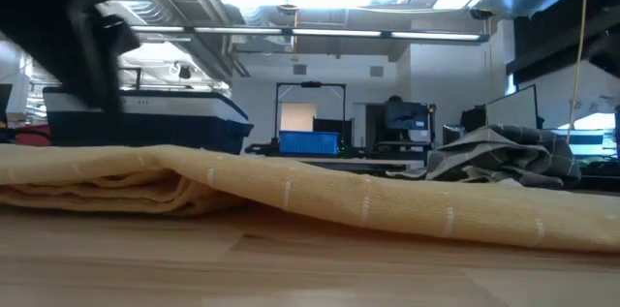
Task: Fold towel
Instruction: Fold the orange pattern towel
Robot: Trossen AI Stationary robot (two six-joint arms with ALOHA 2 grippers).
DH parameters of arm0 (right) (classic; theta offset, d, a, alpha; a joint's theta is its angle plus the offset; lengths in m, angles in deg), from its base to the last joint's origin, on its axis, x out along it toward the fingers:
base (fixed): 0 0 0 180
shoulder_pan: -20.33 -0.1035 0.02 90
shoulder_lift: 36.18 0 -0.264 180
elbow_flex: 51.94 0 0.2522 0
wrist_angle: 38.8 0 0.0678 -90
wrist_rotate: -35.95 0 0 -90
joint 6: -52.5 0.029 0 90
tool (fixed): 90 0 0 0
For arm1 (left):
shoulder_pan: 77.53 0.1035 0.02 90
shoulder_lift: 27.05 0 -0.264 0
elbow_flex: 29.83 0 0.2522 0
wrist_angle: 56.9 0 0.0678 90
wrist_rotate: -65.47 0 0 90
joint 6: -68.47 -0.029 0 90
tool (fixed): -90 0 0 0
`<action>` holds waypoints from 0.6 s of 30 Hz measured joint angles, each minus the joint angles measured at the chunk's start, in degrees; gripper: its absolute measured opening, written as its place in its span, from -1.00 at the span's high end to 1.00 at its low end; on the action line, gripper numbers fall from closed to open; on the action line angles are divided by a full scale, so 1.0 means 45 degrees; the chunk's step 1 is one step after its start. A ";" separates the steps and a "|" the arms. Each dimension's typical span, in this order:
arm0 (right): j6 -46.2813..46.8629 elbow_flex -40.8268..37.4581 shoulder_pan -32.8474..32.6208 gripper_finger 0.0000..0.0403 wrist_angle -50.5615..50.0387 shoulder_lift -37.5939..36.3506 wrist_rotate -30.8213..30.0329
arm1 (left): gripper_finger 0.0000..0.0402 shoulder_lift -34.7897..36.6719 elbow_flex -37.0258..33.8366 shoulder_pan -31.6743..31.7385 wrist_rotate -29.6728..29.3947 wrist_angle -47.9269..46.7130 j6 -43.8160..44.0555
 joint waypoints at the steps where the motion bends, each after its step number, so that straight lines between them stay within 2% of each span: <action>1: 0.0135 -0.0022 -0.0077 -0.19 0.0323 0.0194 0.0518 | 0.17 -0.0197 0.0000 -0.0198 0.0152 0.0168 0.0217; 6: 0.1152 -0.0022 -0.0277 -0.19 0.1452 0.0910 0.2739 | 0.17 -0.0970 0.0000 -0.1019 0.1045 0.1035 0.1247; 10: 0.1703 0.0088 -0.0297 -0.19 0.1871 0.0964 0.3700 | 0.17 -0.1106 0.0139 -0.1453 0.1276 0.1536 0.1819; 14: 0.1209 0.0839 -0.0279 -0.19 0.1280 0.0964 0.4148 | 0.17 -0.1035 0.0570 -0.1782 0.1278 0.1495 0.1547; 18: 0.0281 0.1968 -0.0153 -0.19 -0.0782 0.0964 0.3841 | 0.17 -0.1028 0.1244 -0.1840 0.1238 0.1249 0.0299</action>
